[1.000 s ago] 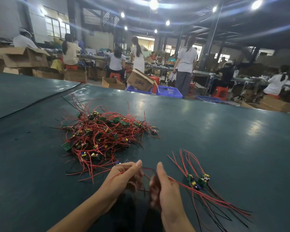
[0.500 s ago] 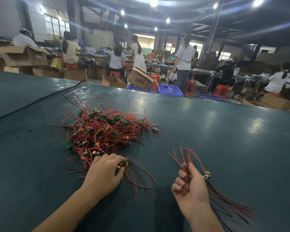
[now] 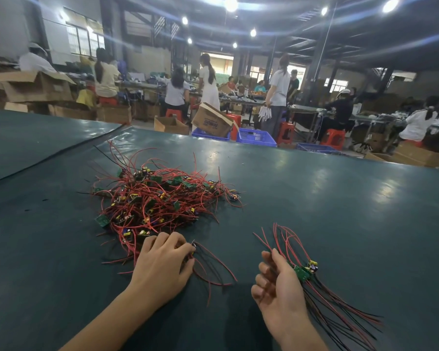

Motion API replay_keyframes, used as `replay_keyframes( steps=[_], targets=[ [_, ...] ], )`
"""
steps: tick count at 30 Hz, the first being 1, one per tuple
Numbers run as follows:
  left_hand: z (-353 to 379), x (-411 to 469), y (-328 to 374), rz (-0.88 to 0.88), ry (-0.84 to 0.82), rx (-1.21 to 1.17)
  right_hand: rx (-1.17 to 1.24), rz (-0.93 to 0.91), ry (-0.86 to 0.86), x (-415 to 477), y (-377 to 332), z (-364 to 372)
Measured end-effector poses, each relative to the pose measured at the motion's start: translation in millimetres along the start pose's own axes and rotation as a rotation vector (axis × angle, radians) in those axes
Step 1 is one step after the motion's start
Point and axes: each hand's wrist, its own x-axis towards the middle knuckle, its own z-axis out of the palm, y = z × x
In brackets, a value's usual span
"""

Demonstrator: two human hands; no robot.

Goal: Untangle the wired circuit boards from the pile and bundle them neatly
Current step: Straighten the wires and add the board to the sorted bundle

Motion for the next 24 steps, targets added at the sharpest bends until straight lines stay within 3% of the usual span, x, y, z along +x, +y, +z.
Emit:
replay_keyframes(
  steps=[16,18,21,24],
  targets=[
    [-4.4,-6.6,32.2,0.184,0.027,-0.277,-0.068,-0.038,0.019,2.7,5.0,1.0],
    [-6.0,-6.2,35.2,0.108,0.047,-0.457,-0.078,-0.046,0.023,3.1,5.1,0.7],
    [-11.0,-1.8,37.5,-0.154,0.094,-0.877,-0.081,-0.059,0.017,4.8,5.6,-0.4],
    [-12.0,2.5,35.6,-0.336,0.032,-1.061,-0.108,-0.076,0.008,6.9,7.0,-1.5]
  ],
)
